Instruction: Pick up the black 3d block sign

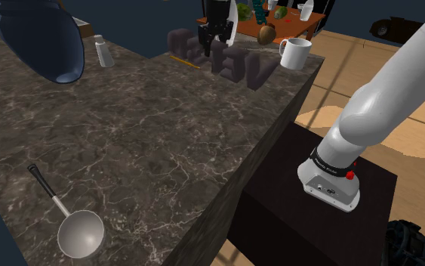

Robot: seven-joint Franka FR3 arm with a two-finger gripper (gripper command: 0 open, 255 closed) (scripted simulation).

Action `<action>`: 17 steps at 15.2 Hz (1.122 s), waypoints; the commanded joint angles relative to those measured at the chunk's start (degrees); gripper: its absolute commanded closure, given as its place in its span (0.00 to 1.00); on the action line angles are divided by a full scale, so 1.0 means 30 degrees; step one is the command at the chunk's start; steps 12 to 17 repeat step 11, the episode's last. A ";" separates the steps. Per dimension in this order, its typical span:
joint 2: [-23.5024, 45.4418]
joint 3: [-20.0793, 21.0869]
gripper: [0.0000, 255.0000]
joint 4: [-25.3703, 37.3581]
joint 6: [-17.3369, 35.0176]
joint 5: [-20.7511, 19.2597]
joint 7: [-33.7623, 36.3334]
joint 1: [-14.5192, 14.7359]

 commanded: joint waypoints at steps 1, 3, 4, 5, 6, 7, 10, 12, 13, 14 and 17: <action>-0.0077 0.0009 1.00 0.0459 -0.0498 0.0003 0.0033 0.0009; -0.0112 0.0002 1.00 0.0936 -0.1010 0.0000 0.0041 0.0005; -0.0123 -0.0001 1.00 0.1181 -0.1266 -0.0001 0.0045 0.0003; -0.0130 -0.0004 1.00 0.1430 -0.1522 -0.0004 0.0049 0.0001; -0.0133 -0.0007 1.00 0.1684 -0.1779 -0.0006 0.0054 -0.0001; -0.0132 -0.0010 1.00 0.1942 -0.2036 -0.0008 0.0059 -0.0003; -0.0118 -0.0015 1.00 0.2508 -0.2588 -0.0015 0.0071 -0.0007; -0.0116 -0.0015 1.00 0.2511 -0.2588 -0.0015 0.0071 -0.0007; -0.0116 -0.0015 1.00 0.2511 -0.2588 -0.0015 0.0071 -0.0007; -0.0116 -0.0015 1.00 0.2511 -0.2588 -0.0015 0.0071 -0.0007; -0.0116 -0.0015 1.00 0.2511 -0.2588 -0.0015 0.0071 -0.0007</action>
